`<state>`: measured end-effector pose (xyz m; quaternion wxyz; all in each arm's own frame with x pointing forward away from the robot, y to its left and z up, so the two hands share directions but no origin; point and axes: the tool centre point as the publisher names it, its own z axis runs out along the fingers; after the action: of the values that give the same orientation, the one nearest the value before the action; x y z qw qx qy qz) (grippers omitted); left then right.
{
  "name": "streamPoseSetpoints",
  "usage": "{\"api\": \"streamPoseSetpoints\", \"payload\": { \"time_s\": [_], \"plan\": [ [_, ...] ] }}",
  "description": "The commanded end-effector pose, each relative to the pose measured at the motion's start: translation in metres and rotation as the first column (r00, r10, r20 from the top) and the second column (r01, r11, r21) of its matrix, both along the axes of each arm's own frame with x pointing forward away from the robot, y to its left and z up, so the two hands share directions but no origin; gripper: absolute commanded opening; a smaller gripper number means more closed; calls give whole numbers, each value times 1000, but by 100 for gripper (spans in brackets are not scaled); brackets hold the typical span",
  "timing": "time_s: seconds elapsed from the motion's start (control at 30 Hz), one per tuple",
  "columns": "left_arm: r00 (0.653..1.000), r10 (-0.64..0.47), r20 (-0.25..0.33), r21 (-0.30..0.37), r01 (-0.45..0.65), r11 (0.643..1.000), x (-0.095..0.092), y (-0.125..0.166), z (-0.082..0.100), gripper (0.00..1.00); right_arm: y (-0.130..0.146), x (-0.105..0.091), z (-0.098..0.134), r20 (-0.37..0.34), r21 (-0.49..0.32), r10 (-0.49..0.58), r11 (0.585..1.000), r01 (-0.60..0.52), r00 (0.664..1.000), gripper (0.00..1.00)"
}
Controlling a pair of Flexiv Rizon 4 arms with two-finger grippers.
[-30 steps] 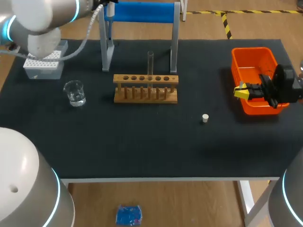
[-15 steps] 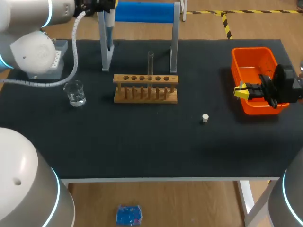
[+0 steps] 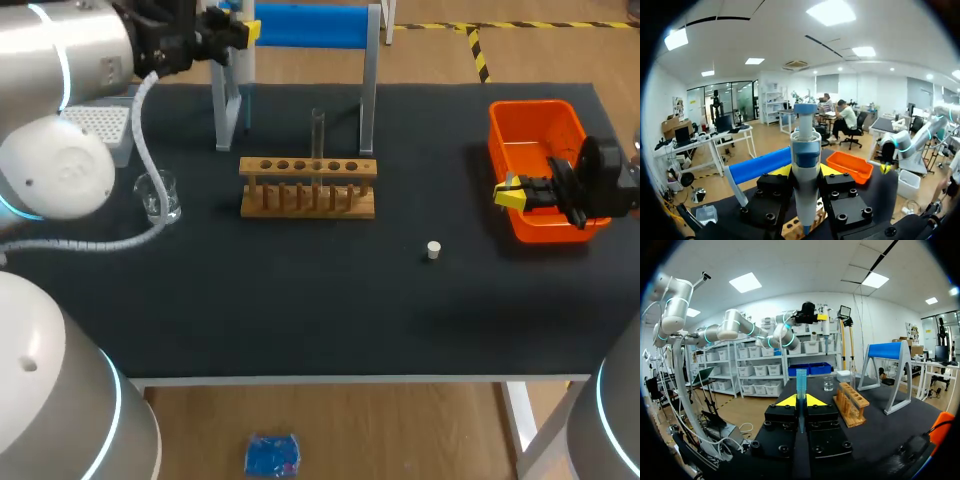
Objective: Invert the test tube, pick up the pipette, mount the tip to pipette, aspirate from beaker and dispense into the tube, eject the tip, return the pipette, and cap with the stopper.
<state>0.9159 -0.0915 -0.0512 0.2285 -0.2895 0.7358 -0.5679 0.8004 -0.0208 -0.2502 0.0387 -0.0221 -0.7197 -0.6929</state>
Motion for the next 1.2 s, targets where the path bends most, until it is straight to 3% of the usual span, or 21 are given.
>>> {"api": "streamPoseSetpoints", "payload": {
  "time_s": [0.03,0.53,0.63,0.7,0.87,1.2],
  "plan": [
    [978,-206,-14,-57,205,977,-20,23,2,0,-1,0,0,1,-1,1,1000,-1,1000,0],
    [978,-206,-14,-57,205,977,-20,23,2,0,-1,0,0,1,-1,1,1000,-1,1000,0],
    [948,-319,9,-31,319,947,-28,3,13,0,-1,0,0,1,-1,1,1000,-1,1000,0],
    [926,-370,74,-65,374,925,-38,-7,22,0,-1,0,0,1,-1,1,1000,-1,1000,0],
    [871,-479,111,2,481,877,-61,-29,41,0,-1,0,0,1,-1,1,1000,-1,1000,0],
    [766,-636,97,42,635,771,-82,-63,54,0,-1,0,0,1,-1,1,1000,-1,1000,0]
  ]
}}
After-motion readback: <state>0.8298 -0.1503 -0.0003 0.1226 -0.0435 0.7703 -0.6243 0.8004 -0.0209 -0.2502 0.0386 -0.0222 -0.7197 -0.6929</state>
